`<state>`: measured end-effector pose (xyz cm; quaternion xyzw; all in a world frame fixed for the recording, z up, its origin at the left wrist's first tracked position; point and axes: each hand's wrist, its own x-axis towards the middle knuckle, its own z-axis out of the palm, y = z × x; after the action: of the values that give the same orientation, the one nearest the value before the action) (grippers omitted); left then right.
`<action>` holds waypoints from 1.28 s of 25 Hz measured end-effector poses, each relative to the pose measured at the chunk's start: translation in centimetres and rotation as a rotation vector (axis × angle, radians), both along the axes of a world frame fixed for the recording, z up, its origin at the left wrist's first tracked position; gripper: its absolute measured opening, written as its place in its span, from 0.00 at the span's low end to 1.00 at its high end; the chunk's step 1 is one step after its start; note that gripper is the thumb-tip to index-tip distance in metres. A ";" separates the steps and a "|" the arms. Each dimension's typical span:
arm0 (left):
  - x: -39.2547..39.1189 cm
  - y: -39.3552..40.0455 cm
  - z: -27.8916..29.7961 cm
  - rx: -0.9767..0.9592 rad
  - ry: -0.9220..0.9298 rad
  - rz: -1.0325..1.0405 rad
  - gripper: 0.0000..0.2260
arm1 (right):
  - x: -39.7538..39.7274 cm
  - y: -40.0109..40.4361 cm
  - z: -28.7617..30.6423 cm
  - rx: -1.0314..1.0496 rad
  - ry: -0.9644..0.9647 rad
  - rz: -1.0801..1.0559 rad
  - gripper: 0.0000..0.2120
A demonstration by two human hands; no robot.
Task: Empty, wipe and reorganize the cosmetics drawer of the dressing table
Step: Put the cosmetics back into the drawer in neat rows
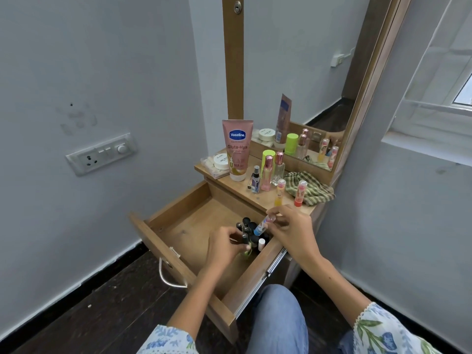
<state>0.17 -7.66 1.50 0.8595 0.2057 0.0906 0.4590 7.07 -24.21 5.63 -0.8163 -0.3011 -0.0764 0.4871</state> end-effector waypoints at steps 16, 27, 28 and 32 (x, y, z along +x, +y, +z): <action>-1.0 -0.1 0.5 0.045 0.004 -0.096 0.10 | -0.7 -0.1 0.9 -0.062 -0.012 0.073 0.10; -3.8 0.6 2.3 0.130 -0.266 -0.172 0.08 | -2.1 1.4 1.1 -0.195 0.037 0.215 0.13; -3.8 0.8 1.8 0.111 -0.231 -0.191 0.10 | -1.9 1.0 0.9 -0.221 0.042 0.189 0.13; -3.3 0.9 0.6 0.116 -0.088 -0.275 0.11 | -1.3 -0.6 0.3 -0.295 0.064 0.101 0.11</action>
<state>-3.16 -6.80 2.09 0.8998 0.0603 0.0763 0.4252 5.81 -24.79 5.97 -0.8648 -0.3340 0.0192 0.3744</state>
